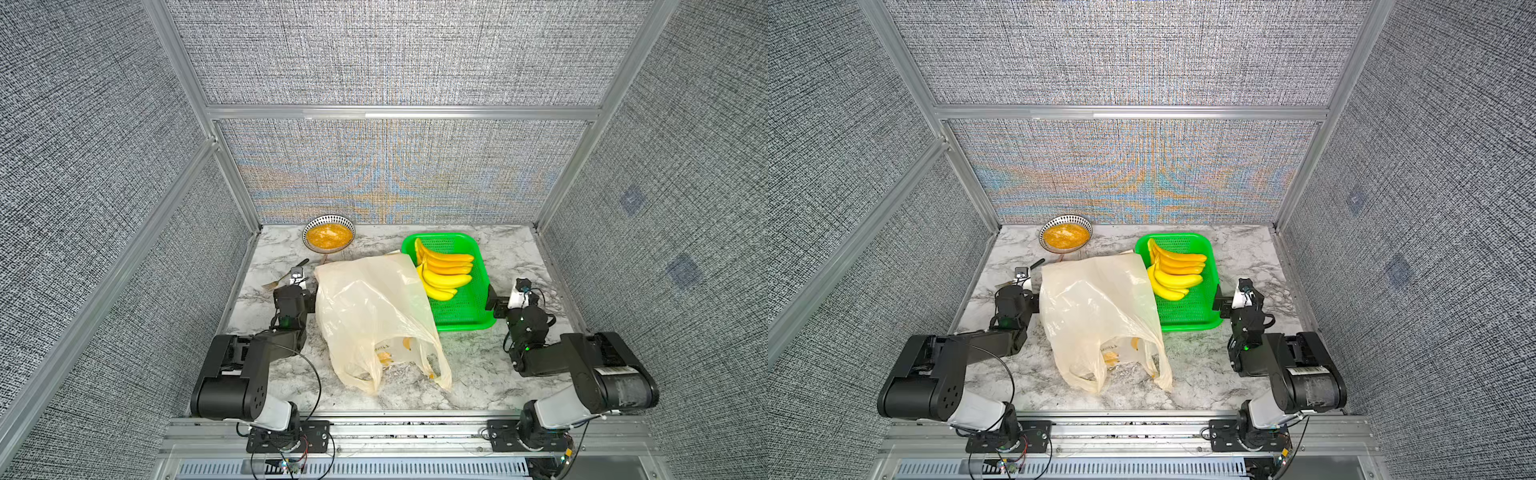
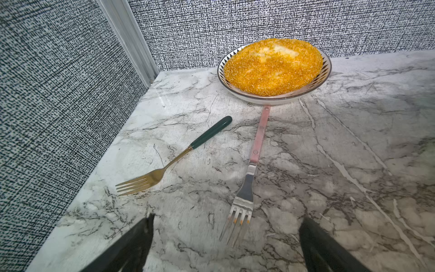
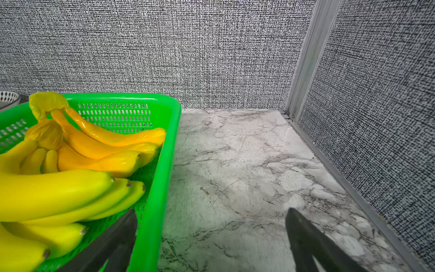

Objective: Place the banana into a plastic bag & tie a knot
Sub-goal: Pick up the plastic bag at the center of the board.

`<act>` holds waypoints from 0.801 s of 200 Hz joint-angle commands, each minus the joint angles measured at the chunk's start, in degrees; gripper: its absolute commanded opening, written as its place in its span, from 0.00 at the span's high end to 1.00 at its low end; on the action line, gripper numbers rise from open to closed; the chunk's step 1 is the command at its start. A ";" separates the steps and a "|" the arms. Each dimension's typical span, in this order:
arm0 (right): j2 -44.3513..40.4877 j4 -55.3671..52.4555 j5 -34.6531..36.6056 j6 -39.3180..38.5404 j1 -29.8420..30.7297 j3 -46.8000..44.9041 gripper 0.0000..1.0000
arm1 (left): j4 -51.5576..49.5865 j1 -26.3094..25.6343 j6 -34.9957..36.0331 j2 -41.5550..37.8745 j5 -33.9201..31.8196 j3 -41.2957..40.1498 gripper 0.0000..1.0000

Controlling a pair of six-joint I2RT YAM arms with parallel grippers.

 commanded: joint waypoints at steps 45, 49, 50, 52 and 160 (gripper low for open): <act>0.11 -0.72 -0.07 -0.39 -0.06 -0.06 0.02 | 0.01 0.06 -0.23 -0.22 0.40 0.19 0.01; 0.10 -0.72 -0.07 -0.38 -0.04 -0.04 0.02 | 0.01 0.03 -0.23 -0.15 0.41 0.20 0.01; 0.09 -0.72 -0.07 -0.38 -0.05 -0.06 0.02 | 0.01 0.06 -0.23 -0.14 0.45 0.19 0.01; 0.08 -0.72 -0.07 -0.39 -0.06 -0.07 0.02 | 0.01 0.06 -0.23 -0.11 0.41 0.23 0.01; 0.12 -0.73 -0.02 -0.30 -0.03 -0.03 0.02 | -0.13 -0.05 0.72 -1.35 1.61 -0.17 0.01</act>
